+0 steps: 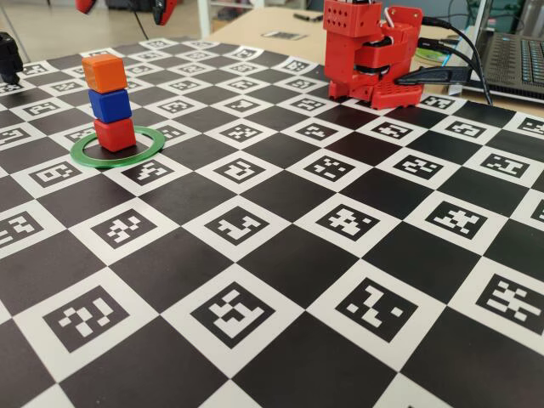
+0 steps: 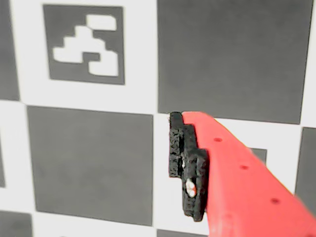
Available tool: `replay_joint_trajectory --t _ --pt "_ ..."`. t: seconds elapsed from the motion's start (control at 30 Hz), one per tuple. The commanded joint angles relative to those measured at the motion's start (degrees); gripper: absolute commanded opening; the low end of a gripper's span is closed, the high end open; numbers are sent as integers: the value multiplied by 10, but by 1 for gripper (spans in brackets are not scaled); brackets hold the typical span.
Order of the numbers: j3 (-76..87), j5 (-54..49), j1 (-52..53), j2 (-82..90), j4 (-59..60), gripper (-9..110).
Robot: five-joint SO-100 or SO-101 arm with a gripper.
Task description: Grab the red cube then put it in the green circle then put the blue cube on top and finally the orange cube on top
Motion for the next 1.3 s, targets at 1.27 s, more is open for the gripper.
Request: replay_joint_trajectory --t 1.27 --pt "866 -472 -101 744 -302 -6"
